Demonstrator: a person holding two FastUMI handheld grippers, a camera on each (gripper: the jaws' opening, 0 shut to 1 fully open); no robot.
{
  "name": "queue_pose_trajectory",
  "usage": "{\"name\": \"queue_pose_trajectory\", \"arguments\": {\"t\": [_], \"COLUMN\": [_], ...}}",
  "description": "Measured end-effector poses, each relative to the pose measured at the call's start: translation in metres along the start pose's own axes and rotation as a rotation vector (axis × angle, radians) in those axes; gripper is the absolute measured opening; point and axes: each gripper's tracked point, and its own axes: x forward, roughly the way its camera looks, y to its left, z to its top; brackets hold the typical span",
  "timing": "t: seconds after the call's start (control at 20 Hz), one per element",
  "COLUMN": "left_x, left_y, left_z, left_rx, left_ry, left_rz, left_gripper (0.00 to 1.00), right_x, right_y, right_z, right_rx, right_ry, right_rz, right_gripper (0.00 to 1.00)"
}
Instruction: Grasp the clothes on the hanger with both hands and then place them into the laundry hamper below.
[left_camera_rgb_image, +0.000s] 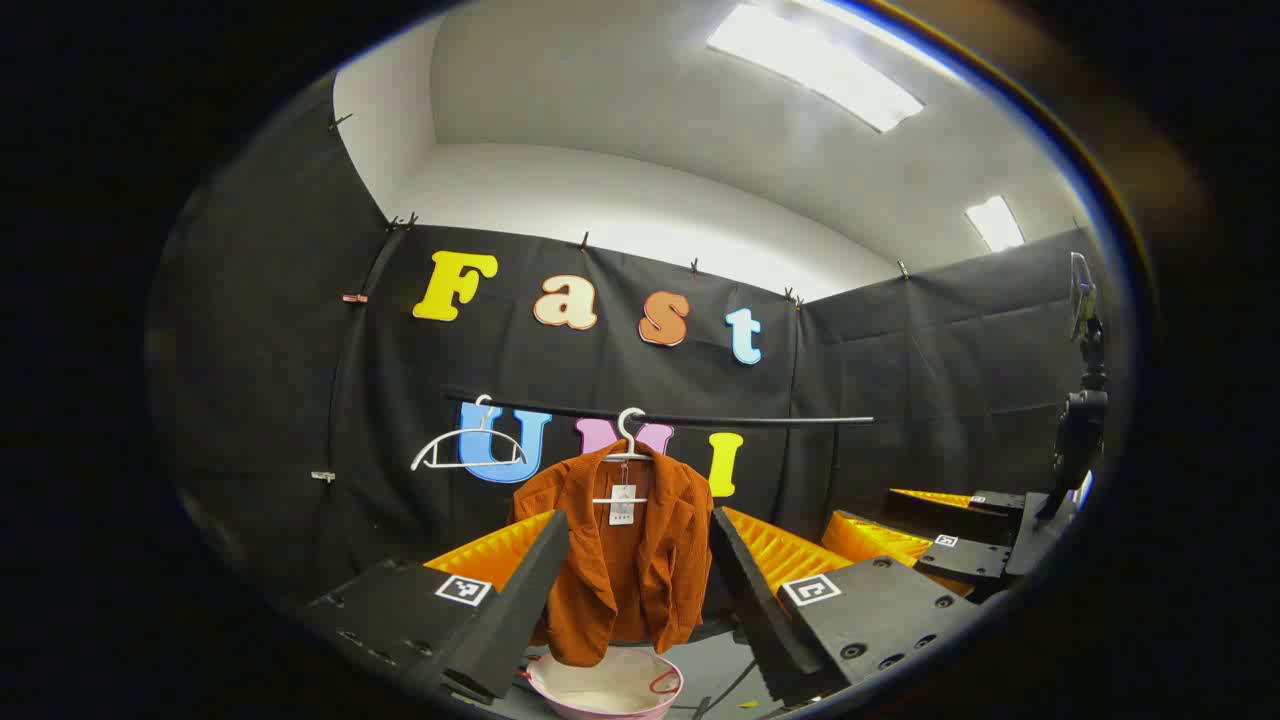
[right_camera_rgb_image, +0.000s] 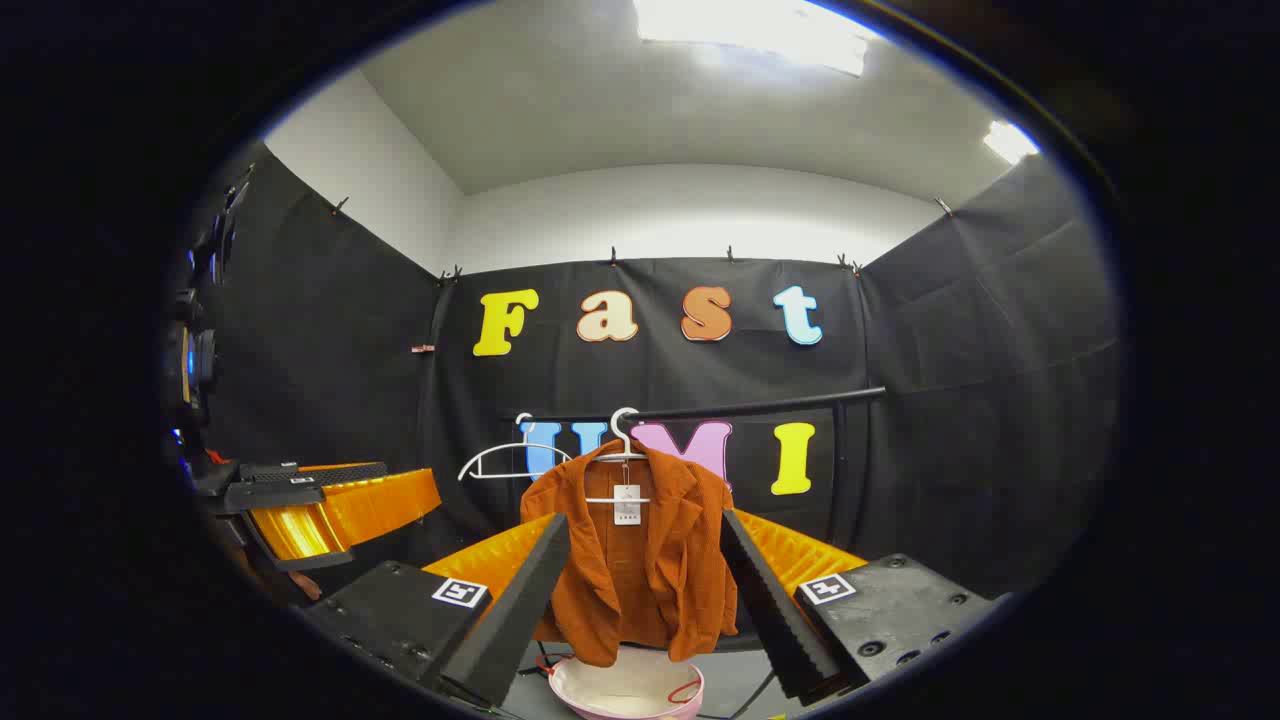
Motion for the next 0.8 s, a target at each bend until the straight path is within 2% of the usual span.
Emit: {"name": "queue_pose_trajectory", "arguments": {"t": [0.8], "left_x": [-0.0026], "left_y": [-0.0096], "left_z": [0.0017], "left_rx": [-0.003], "left_ry": [-0.005], "left_rz": [-0.028], "left_gripper": [0.90], "right_x": [-0.0028], "right_y": [-0.0052], "right_z": [0.0011], "right_rx": [0.012], "right_ry": [-0.011], "right_rz": [-0.009], "right_gripper": [0.97]}}
